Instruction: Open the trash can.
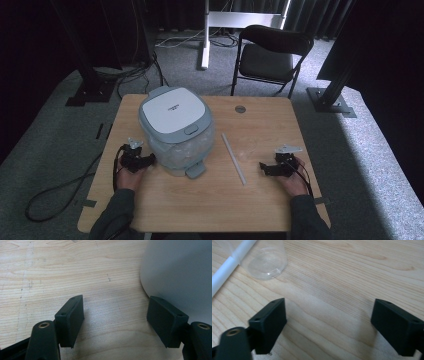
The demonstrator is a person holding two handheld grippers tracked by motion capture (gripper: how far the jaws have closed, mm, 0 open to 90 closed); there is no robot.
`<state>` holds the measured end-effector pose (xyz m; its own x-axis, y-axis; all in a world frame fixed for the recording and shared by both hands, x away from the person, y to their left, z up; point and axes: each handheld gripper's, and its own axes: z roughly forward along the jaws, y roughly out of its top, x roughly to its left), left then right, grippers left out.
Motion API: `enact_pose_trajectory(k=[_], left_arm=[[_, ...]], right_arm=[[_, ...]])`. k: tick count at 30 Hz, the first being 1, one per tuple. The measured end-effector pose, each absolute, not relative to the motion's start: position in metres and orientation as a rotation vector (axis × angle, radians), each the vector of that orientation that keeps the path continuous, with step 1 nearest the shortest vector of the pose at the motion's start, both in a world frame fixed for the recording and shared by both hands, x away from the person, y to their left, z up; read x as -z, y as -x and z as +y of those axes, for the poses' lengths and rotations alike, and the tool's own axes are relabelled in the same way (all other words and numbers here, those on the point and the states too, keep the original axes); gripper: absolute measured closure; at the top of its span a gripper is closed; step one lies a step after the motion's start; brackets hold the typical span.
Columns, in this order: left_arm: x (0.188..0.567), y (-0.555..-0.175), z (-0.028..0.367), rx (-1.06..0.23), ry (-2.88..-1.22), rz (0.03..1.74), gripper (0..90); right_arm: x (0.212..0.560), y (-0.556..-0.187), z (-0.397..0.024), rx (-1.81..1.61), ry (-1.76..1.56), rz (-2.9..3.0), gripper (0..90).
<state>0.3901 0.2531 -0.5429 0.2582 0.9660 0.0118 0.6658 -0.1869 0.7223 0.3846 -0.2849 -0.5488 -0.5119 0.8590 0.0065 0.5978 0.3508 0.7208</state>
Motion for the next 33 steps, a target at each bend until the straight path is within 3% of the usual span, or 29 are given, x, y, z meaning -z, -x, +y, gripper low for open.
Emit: enact_pose_trajectory(k=[24, 33], left_arm=[[0.543, -0.39, 0.253, -0.642, -1.933, 1.475, 30.1], [0.543, -0.39, 0.253, -0.642, -1.933, 1.474, 30.2]], right_arm=[[0.516, -0.371, -0.287, -1.01, -1.299, 2.147, 37.2], [0.504, -0.367, -0.284, -1.03, -1.273, 2.127, 40.1]])
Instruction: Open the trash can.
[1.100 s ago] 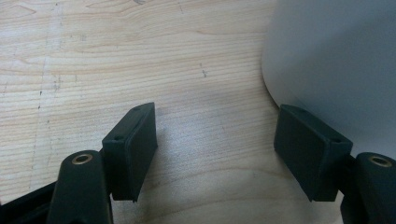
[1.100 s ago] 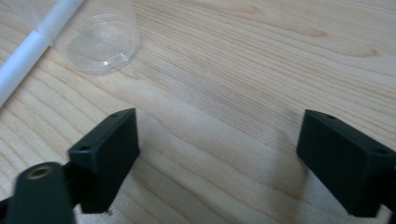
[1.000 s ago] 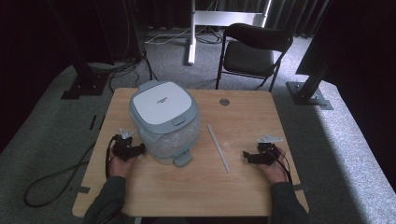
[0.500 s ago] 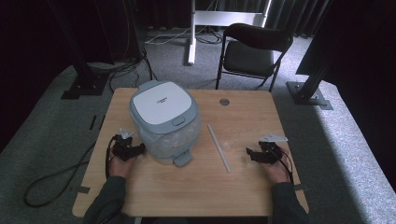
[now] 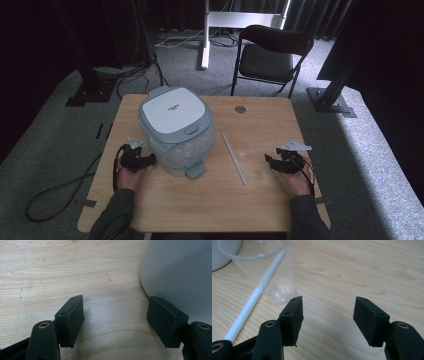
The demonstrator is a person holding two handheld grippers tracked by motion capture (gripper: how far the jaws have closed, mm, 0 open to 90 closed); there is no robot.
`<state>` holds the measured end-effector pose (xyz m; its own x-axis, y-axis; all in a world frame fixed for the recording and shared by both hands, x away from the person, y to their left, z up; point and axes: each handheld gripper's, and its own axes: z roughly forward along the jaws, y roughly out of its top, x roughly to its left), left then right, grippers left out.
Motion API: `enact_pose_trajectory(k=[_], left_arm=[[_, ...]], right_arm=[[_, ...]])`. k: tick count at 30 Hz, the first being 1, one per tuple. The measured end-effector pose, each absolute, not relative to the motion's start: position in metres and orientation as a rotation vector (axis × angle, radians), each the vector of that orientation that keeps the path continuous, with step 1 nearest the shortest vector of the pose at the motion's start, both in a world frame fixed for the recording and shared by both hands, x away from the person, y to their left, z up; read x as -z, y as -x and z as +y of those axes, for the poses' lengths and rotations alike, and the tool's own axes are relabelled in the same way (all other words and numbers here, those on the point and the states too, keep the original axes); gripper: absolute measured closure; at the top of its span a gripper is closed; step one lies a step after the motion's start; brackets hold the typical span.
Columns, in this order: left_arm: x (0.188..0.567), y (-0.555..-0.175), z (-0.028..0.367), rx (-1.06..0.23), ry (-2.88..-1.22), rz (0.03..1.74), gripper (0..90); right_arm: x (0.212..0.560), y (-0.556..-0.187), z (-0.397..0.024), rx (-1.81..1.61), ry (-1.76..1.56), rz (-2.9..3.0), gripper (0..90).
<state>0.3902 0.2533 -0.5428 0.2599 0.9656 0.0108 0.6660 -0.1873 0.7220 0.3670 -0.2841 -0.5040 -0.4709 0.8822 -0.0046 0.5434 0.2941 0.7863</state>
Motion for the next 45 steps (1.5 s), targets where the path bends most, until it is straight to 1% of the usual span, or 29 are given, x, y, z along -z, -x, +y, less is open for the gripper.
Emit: enact_pose_trajectory(k=[28, 45], left_arm=[[0.543, -0.391, 0.253, -0.641, -1.932, 1.474, 30.2], [0.543, -0.391, 0.253, -0.64, -1.933, 1.474, 30.2]], right_arm=[[0.461, -0.353, -0.267, -1.091, -1.166, 2.091, 41.4], [0.443, -0.351, -0.256, -1.098, -1.117, 2.09, 41.3]])
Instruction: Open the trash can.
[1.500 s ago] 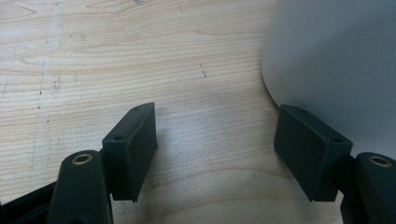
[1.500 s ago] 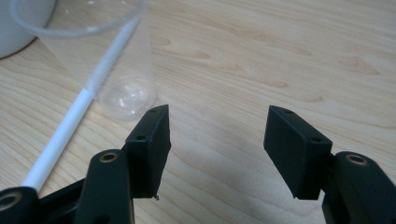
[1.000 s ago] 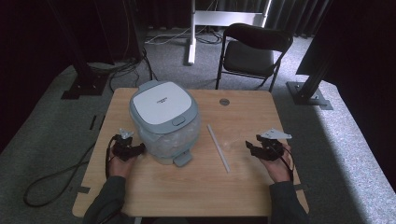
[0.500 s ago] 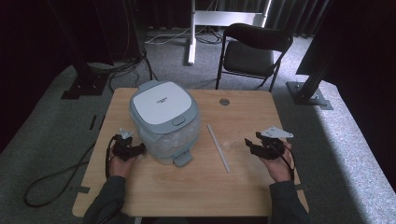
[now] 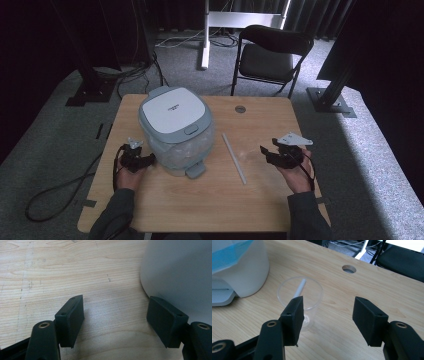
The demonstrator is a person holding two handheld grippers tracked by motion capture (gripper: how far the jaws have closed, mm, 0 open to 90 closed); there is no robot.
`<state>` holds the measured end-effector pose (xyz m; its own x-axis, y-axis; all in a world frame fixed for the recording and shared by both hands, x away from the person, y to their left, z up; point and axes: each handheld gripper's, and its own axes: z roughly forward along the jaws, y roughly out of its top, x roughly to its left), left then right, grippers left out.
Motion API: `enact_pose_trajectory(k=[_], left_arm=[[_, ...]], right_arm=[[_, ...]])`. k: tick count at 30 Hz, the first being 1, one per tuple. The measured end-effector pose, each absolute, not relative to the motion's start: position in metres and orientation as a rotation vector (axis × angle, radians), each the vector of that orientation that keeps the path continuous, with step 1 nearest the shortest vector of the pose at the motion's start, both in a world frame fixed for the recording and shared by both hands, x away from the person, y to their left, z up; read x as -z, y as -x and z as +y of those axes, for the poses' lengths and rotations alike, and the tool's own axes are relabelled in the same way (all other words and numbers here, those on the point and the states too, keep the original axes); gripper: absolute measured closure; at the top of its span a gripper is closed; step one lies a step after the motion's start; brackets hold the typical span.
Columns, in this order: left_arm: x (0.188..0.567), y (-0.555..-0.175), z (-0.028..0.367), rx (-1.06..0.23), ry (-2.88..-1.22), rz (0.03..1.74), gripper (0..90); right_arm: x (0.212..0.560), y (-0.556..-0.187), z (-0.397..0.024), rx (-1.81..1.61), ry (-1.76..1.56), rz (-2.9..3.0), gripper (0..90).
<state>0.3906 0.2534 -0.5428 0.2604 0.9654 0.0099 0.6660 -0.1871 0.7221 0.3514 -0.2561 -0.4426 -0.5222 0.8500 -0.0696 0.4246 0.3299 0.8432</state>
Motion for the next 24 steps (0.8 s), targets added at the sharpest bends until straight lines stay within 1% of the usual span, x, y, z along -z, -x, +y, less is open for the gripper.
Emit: enact_pose_trajectory(k=[5, 11, 24], left_arm=[[0.543, -0.391, 0.253, -0.641, -1.932, 1.474, 30.2], [0.543, -0.391, 0.253, -0.641, -1.932, 1.474, 30.2], [0.543, -0.391, 0.254, -0.642, -1.934, 1.473, 30.2]], right_arm=[[0.438, -0.352, -0.253, -1.103, -1.104, 2.094, 41.6], [0.433, -0.351, -0.248, -1.123, -1.083, 2.103, 44.0], [0.423, -0.35, -0.236, -1.149, -1.032, 2.123, 45.1]])
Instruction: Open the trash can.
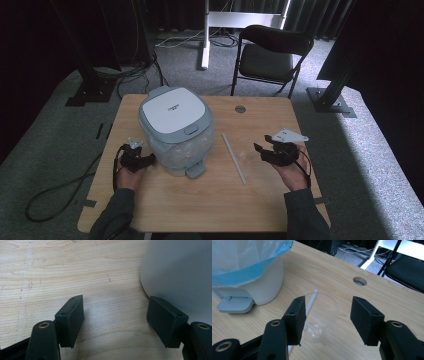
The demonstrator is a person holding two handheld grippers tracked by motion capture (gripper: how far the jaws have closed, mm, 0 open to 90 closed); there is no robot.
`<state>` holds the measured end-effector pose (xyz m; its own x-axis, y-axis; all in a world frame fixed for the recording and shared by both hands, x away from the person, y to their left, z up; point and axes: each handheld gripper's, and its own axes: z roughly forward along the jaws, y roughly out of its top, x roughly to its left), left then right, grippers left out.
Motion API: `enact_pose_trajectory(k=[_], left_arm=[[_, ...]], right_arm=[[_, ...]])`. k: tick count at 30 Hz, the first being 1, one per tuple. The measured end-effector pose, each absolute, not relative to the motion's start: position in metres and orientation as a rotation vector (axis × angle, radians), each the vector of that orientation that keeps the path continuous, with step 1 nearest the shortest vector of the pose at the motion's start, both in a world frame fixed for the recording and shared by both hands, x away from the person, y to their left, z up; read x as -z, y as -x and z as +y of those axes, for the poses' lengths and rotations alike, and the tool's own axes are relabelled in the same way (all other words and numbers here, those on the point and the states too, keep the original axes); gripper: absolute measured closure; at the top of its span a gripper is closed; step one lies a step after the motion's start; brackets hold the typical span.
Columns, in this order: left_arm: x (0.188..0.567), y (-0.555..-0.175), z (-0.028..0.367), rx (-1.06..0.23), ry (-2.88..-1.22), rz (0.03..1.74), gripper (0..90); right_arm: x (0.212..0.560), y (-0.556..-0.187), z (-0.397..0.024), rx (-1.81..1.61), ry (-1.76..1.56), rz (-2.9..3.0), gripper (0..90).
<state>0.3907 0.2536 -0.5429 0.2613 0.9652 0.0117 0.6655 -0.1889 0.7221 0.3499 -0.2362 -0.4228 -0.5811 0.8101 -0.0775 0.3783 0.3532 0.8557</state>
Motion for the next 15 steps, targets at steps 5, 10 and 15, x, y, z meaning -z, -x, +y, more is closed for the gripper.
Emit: enact_pose_trajectory(k=[5, 10, 15], left_arm=[[0.543, -0.391, 0.253, -0.642, -1.93, 1.474, 30.2], [0.543, -0.391, 0.253, -0.642, -1.93, 1.474, 30.2], [0.543, -0.391, 0.254, -0.642, -1.931, 1.474, 30.2]], right_arm=[[0.417, -0.35, -0.229, -1.168, -1.005, 2.132, 46.5], [0.412, -0.351, -0.223, -1.189, -0.979, 2.146, 47.5], [0.408, -0.351, -0.217, -1.206, -0.955, 2.156, 49.0]])
